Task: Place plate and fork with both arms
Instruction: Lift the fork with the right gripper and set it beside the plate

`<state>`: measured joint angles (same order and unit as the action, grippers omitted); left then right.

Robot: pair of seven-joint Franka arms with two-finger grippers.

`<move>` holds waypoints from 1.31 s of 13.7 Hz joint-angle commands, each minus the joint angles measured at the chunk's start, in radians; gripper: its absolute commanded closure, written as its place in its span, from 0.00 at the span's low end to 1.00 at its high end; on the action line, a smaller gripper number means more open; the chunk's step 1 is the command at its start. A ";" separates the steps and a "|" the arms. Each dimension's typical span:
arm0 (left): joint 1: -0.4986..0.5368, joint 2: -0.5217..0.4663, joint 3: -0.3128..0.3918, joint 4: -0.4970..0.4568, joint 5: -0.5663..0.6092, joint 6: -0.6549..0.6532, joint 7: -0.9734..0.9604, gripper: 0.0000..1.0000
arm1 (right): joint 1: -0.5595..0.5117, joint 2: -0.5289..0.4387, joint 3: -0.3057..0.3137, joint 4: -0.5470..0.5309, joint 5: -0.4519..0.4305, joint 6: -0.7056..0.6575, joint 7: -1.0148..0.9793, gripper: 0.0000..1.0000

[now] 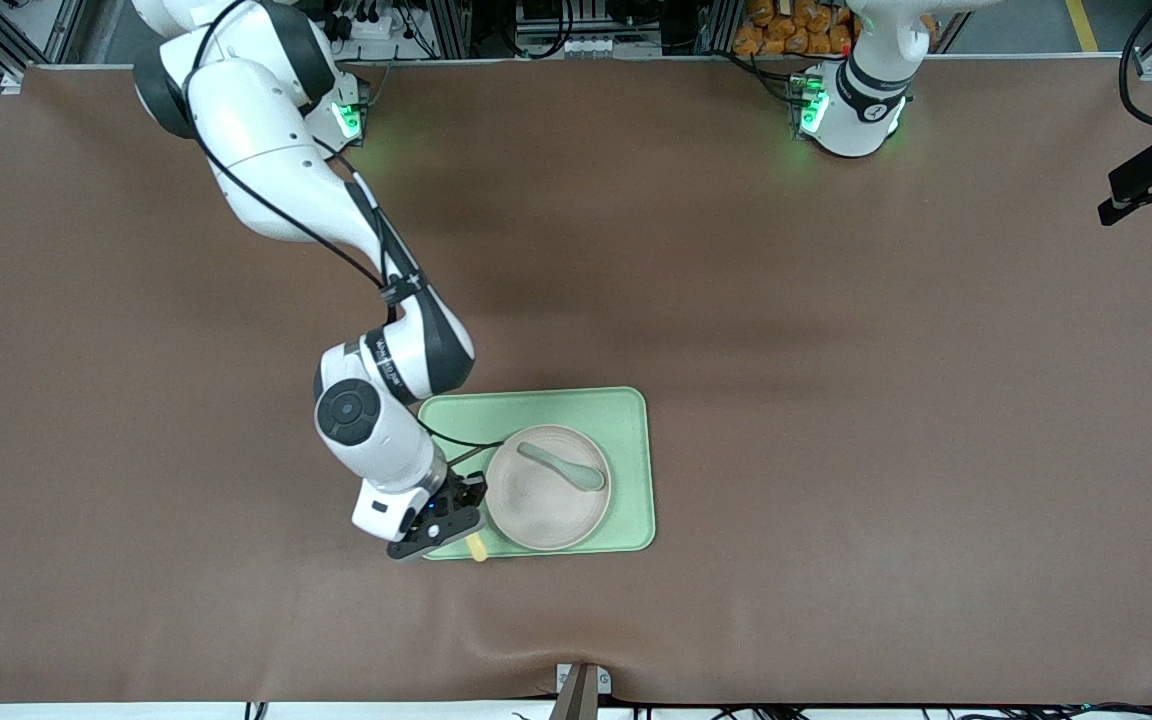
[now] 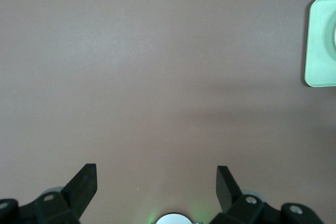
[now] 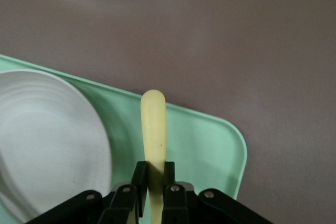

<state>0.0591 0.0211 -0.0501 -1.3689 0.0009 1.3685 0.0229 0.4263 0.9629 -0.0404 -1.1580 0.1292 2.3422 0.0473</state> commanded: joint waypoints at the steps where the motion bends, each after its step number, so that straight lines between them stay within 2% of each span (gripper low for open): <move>1: 0.005 -0.007 -0.007 -0.007 0.039 0.020 0.003 0.00 | 0.020 -0.079 0.007 -0.155 0.001 0.022 0.219 1.00; 3: 0.004 -0.006 -0.007 -0.007 0.040 0.021 0.003 0.00 | 0.011 -0.082 0.007 -0.212 -0.002 0.092 0.246 1.00; 6: 0.001 -0.007 -0.007 -0.007 0.039 0.021 0.003 0.00 | 0.003 -0.108 0.007 -0.241 0.001 0.083 0.259 1.00; 7: 0.001 -0.006 -0.007 -0.007 0.040 0.021 0.003 0.00 | -0.004 -0.113 0.007 -0.241 0.001 0.082 0.253 0.89; 8: 0.002 -0.004 -0.007 -0.009 0.040 0.021 0.005 0.00 | -0.017 -0.119 0.008 -0.241 0.006 0.072 0.259 0.19; 9: 0.002 -0.004 -0.007 -0.009 0.042 0.023 0.003 0.00 | -0.015 -0.121 0.007 -0.241 0.007 0.066 0.264 0.00; 12: 0.001 -0.003 -0.007 -0.007 0.045 0.023 0.003 0.00 | -0.020 -0.150 0.007 -0.229 0.009 0.027 0.266 0.00; 18: 0.001 -0.001 -0.007 -0.009 0.045 0.026 0.003 0.00 | -0.110 -0.312 0.005 -0.197 0.010 -0.235 0.266 0.00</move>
<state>0.0590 0.0254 -0.0506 -1.3737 0.0197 1.3850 0.0230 0.3544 0.7309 -0.0500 -1.3270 0.1317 2.1832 0.3084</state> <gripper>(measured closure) 0.000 0.000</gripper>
